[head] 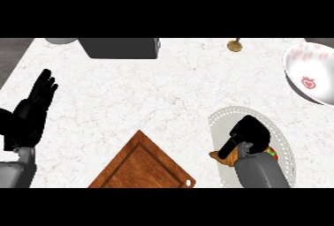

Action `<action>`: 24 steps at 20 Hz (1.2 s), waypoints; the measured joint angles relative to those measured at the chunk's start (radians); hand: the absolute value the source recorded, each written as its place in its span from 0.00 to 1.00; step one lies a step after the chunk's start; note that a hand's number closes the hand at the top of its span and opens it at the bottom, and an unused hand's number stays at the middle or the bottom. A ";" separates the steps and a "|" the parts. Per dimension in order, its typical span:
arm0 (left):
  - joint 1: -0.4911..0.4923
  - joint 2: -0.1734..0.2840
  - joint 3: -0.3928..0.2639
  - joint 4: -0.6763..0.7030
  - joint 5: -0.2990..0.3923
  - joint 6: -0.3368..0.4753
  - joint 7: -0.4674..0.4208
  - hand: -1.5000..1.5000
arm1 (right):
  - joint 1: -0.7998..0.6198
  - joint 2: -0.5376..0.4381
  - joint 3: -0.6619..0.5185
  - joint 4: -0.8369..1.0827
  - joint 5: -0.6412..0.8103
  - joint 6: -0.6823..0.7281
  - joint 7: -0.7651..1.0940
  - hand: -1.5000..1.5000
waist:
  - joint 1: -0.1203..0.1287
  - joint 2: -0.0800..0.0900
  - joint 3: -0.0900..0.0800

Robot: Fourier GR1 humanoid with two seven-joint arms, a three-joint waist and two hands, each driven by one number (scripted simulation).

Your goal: Pick the croissant from the placemat and place it in the bowl

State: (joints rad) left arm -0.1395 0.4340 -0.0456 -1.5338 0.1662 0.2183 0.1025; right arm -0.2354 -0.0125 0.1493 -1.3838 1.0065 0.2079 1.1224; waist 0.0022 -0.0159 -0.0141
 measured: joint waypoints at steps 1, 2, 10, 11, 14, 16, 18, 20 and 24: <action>-0.007 -0.001 0.003 0.005 -0.003 0.000 0.003 0.50 | 0.008 -0.002 0.001 -0.009 0.014 -0.003 -0.006 1.00 | -0.001 0.000 0.002; -0.009 -0.002 0.007 0.022 -0.006 -0.003 -0.009 0.50 | 0.007 -0.002 0.002 -0.017 0.032 -0.006 -0.006 1.00 | -0.002 0.002 0.004; -0.009 -0.015 0.004 0.013 -0.012 -0.008 -0.002 0.50 | -0.042 -0.166 0.116 -0.079 -0.040 0.109 -0.451 1.00 | 0.012 0.012 0.015; -0.007 -0.015 0.005 0.011 -0.012 -0.007 -0.001 0.50 | -0.045 -0.204 0.126 -0.100 -0.060 0.125 -0.529 1.00 | 0.010 0.012 0.015; 0.003 -0.024 0.006 0.012 -0.019 0.006 -0.003 0.50 | -0.045 -0.339 0.117 -0.180 -0.110 0.144 -0.745 1.00 | -0.007 0.010 0.016; 0.007 -0.025 0.011 0.019 -0.023 0.008 -0.012 0.50 | -0.047 -0.417 0.070 -0.236 -0.142 0.129 -0.851 1.00 | -0.015 0.010 0.015; 0.010 -0.022 0.017 0.010 -0.023 0.010 -0.006 0.50 | -0.055 -0.471 0.004 -0.294 -0.175 0.106 -0.915 1.00 | -0.019 0.009 0.015; 0.007 -0.017 0.027 0.011 -0.017 0.005 0.001 0.50 | -0.059 -0.507 -0.080 -0.343 -0.220 0.080 -0.959 1.00 | -0.024 0.009 0.015; 0.009 -0.007 0.043 0.004 -0.008 -0.013 0.002 0.50 | -0.086 -0.551 -0.260 -0.389 -0.349 0.082 -1.002 1.00 | -0.020 0.010 0.014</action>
State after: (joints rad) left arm -0.1303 0.4272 -0.0026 -1.5299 0.1584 0.2052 0.1046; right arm -0.3214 -0.5639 -0.1103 -1.7728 0.6573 0.2899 0.1209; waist -0.0182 -0.0062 0.0003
